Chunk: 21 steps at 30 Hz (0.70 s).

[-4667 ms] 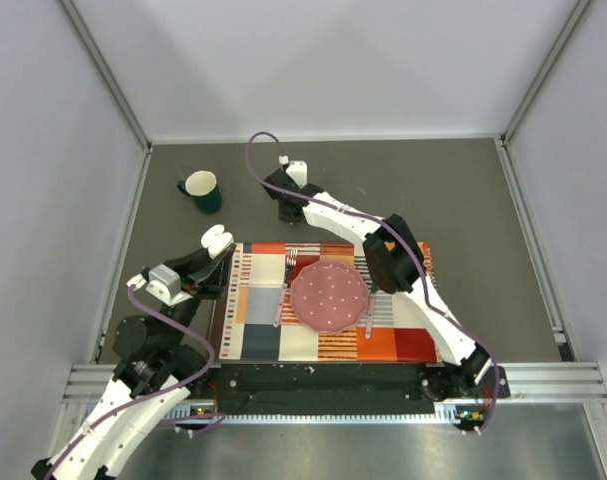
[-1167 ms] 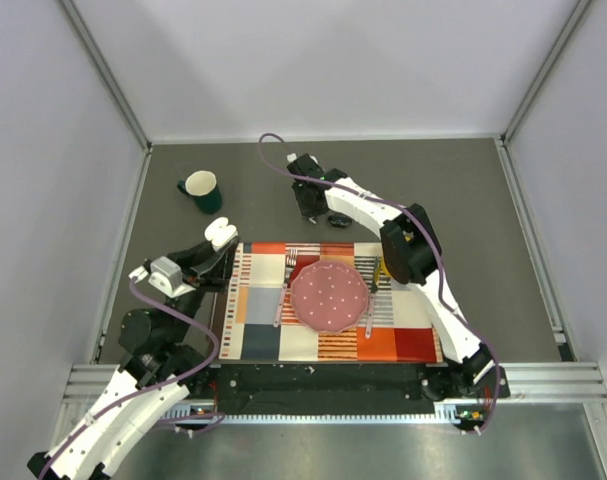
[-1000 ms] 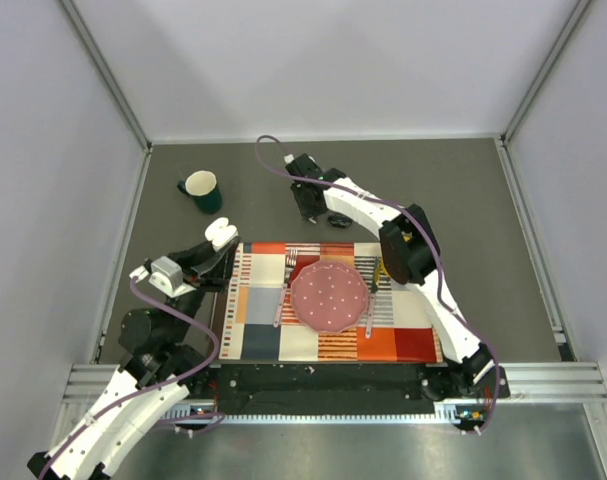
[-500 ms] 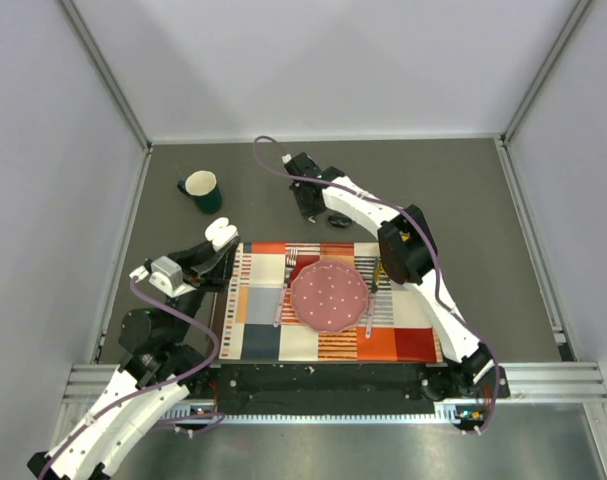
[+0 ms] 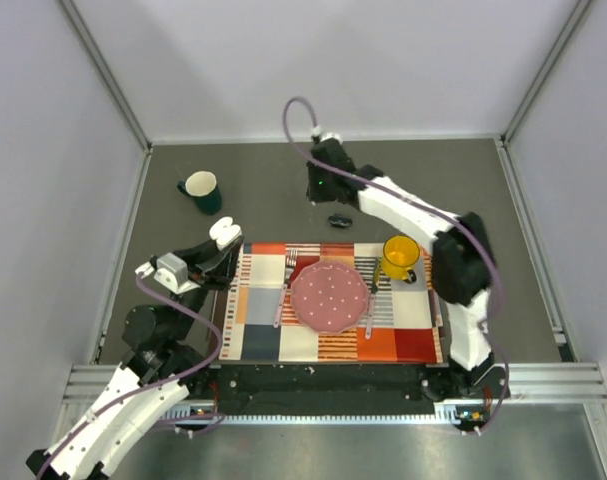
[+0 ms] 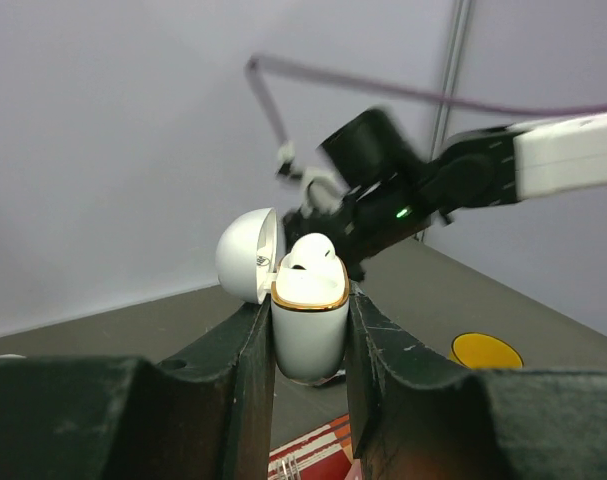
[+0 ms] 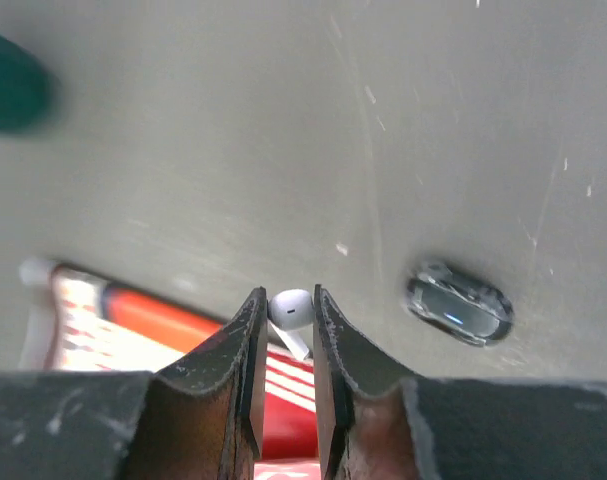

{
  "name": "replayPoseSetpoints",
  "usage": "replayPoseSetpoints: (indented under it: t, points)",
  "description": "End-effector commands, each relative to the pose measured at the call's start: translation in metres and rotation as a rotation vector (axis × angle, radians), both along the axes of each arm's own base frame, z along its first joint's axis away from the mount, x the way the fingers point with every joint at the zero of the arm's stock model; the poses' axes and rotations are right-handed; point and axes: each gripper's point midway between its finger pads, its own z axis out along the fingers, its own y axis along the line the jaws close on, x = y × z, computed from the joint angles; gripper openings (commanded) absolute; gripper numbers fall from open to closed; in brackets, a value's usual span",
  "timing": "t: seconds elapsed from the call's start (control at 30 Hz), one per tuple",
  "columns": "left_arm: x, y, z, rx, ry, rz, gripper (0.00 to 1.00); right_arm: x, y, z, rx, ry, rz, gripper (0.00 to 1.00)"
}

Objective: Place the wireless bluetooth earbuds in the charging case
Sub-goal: Place the earbud in the charging case.

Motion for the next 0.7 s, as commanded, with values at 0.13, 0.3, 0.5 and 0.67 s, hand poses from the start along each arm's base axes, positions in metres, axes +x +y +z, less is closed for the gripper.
replayPoseSetpoints:
  t: [0.13,0.3,0.5,0.67]
  points:
    - [0.003,-0.016,0.017,-0.024,-0.054,-0.061,0.00,-0.049,-0.025,0.246,0.783,-0.527,-0.076,0.00]
    - [0.007,-0.033,0.020,-0.012,-0.083,-0.118,0.00,-0.102,-0.039,0.303,1.096,-0.643,0.030,0.00]
    - [0.010,-0.050,0.026,-0.002,-0.139,-0.176,0.00,-0.166,-0.044,0.338,1.359,-0.729,0.201,0.00]
    - [0.013,-0.060,0.023,0.026,-0.179,-0.196,0.00,-0.202,-0.035,0.334,1.435,-0.718,0.283,0.00]
